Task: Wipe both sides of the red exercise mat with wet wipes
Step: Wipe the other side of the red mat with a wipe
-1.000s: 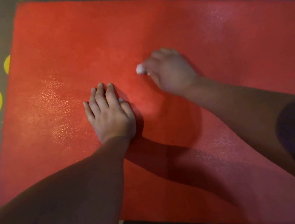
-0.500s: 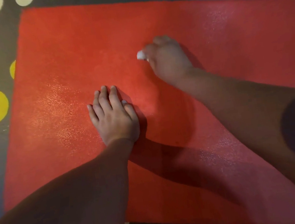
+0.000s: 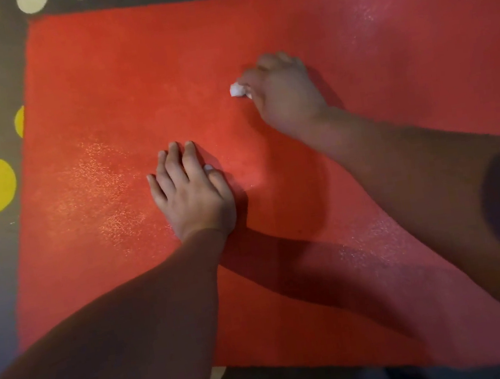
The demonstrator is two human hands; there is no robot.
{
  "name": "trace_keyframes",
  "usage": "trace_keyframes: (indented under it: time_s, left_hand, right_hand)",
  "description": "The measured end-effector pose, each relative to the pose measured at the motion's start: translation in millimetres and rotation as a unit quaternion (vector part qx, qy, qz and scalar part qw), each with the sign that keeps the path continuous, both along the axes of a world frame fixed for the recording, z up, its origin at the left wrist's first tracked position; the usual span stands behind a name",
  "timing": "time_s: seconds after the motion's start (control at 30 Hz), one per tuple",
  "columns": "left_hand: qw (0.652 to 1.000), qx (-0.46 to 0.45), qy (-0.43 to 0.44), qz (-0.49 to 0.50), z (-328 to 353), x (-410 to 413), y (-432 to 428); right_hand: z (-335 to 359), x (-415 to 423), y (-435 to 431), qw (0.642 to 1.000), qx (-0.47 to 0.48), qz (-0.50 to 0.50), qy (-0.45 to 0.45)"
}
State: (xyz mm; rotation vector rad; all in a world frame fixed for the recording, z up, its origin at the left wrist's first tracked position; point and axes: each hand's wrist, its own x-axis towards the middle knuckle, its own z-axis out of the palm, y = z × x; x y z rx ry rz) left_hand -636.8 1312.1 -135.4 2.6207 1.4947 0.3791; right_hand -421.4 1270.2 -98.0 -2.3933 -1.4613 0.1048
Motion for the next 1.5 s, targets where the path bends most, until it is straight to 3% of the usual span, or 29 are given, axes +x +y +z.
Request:
trace_keyframes:
  time_s: [0.07,0.27,0.43,0.5,0.63,0.7,0.87,0.97,1.03,1.1,1.17,1.23,1.3,1.5]
  left_hand:
    - [1.0,0.005,0.001,-0.001,-0.7,-0.9,1.5]
    - [1.0,-0.002,-0.007,-0.005,-2.0,-2.3,1.5]
    - [1.0,-0.002,-0.003,-0.004,0.1,-1.4,0.7]
    - [1.0,0.003,0.001,-0.007,0.4,-1.6,2.0]
    - [1.0,0.002,0.004,-0.005,-0.1,-2.1,1.1]
    - [1.0,-0.004,0.002,-0.003,0.3,-2.2,0.7]
    - [1.0,-0.023,0.011,0.003,6.5,-0.7,-0.5]
    - [0.999,-0.044,0.012,0.003,10.7,-1.2,-0.1]
    - [0.997,-0.07,0.012,-0.004,13.3,-2.1,0.1]
    - [0.994,-0.108,0.016,-0.012,18.7,-3.0,2.2]
    - [0.988,-0.151,0.026,-0.029,27.3,-8.0,3.8]
    - [0.984,-0.159,0.044,-0.062,36.0,-20.8,-3.0]
    - [0.98,-0.16,0.065,-0.094,43.1,-38.7,-18.3]
    - [0.951,-0.246,0.159,-0.101,77.6,-76.8,-70.8]
  right_hand:
    - [-1.1,-10.4,8.7,1.0,-0.009,-0.005,0.011]
    - [-1.1,-64.9,-67.1,0.982,-0.017,0.18,0.05]
    - [10.6,-60.9,-116.5,0.94,-0.059,0.336,0.032]
    - [6.4,-43.1,-102.7,0.949,-0.061,0.309,-0.013]
    - [-2.3,-20.9,-78.0,0.998,-0.01,0.06,-0.017]
    - [-2.8,-34.6,-77.6,1.0,0.001,0.024,-0.005]
    - [2.5,-92.7,-125.2,0.987,-0.012,0.159,0.023]
    - [10.7,-112.7,-168.5,0.945,-0.06,0.322,0.025]
    - [14.5,-101.8,-175.7,0.927,-0.089,0.364,0.003]
    - [9.7,-79.7,-165.7,0.954,-0.081,0.287,-0.022]
    - [3.9,-59.2,-152.1,0.991,-0.054,0.119,-0.029]
    - [-2.2,-60.4,-144.5,0.999,-0.04,-0.004,-0.016]
    - [-2.2,-88.8,-147.4,0.999,-0.034,-0.005,-0.006]
    - [13.8,-195.6,-220.4,0.982,-0.055,0.162,0.082]
